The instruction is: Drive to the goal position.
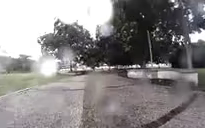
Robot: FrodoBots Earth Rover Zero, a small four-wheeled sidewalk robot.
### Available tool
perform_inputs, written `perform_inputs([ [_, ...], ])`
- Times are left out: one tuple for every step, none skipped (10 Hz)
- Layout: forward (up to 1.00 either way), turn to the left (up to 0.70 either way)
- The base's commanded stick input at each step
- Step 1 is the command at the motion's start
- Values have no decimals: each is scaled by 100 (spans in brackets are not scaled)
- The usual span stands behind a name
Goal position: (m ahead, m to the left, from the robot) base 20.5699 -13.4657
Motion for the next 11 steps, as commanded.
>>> perform_inputs([
  [70, 0],
  [70, 0],
  [70, 0],
  [70, 0],
  [70, 0],
  [70, 0],
  [70, 0],
  [70, 0],
  [70, 0],
  [70, 0],
  [70, 0],
])
